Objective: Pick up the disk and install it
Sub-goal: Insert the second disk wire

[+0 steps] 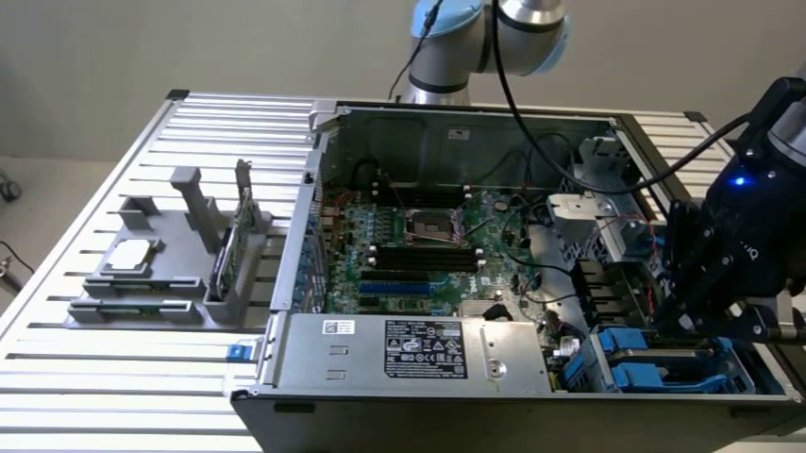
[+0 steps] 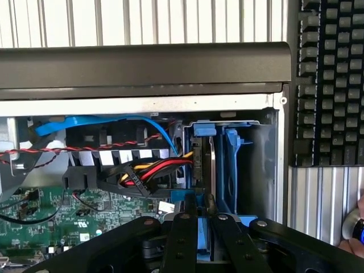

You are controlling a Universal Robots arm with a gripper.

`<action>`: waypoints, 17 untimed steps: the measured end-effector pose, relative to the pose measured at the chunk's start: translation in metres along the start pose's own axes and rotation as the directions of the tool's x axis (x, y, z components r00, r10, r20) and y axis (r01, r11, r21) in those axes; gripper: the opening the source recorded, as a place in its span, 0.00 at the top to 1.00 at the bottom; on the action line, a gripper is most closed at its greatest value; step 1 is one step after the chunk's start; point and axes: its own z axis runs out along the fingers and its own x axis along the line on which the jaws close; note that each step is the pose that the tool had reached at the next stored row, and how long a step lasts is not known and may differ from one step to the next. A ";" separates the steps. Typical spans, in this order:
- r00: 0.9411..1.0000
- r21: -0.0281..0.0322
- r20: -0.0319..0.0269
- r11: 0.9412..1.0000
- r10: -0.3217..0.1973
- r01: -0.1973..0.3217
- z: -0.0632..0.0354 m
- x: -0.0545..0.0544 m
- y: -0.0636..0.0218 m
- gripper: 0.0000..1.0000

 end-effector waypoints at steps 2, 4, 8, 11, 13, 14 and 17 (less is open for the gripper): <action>1.000 0.000 -0.001 1.000 0.000 0.000 0.0005 0.000 0.0000 0.84; 1.000 0.000 -0.002 1.000 -0.001 0.001 0.0014 0.000 0.0000 0.84; 1.000 0.000 -0.006 1.000 -0.002 0.002 0.0037 0.000 0.0000 0.84; 1.000 0.000 -0.012 1.000 -0.003 0.003 0.0048 0.000 0.0000 0.84; 1.000 0.000 -0.016 1.000 -0.003 0.003 0.0049 0.000 0.0002 0.84; 1.000 0.001 -0.017 1.000 -0.004 0.004 0.0049 0.000 0.0004 0.84; 1.000 0.001 -0.019 1.000 -0.006 0.006 0.0050 0.000 0.0009 0.84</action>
